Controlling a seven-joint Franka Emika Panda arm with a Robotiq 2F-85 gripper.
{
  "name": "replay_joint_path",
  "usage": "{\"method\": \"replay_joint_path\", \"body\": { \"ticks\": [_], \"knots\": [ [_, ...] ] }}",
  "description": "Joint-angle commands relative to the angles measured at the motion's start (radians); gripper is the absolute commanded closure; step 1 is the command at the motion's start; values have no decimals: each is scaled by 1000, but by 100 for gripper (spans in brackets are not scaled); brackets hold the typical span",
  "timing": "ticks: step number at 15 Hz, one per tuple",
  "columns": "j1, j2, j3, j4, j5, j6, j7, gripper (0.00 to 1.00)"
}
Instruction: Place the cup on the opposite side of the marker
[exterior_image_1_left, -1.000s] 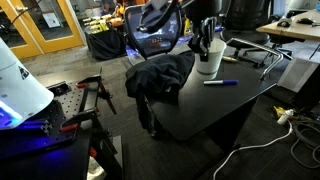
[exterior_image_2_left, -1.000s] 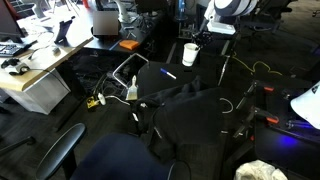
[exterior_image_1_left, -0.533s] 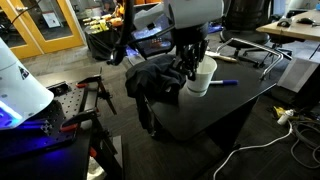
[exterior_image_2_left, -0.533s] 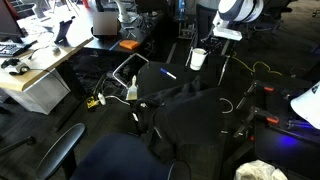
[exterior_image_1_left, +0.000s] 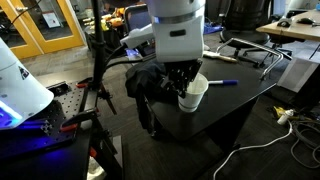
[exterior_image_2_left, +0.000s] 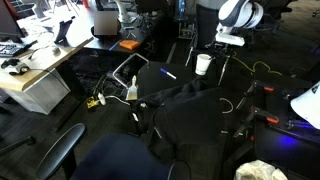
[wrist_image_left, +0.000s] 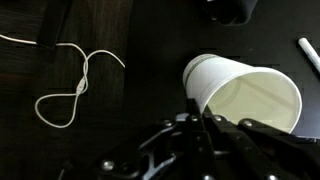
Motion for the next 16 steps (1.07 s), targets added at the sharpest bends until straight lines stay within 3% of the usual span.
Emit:
{"method": "replay_joint_path", "body": {
  "ticks": [1,5,6,8,16],
  "knots": [
    [-9,13,5,-11,24,25,-7,99],
    [4,24,-6,-13,6,31,11,99],
    [5,21,-5,-16,8,38,10,71],
    [12,2,-5,-30,4,56,13,64],
    [68,-197,-13,-180,-39,206,33,3]
  ]
}}
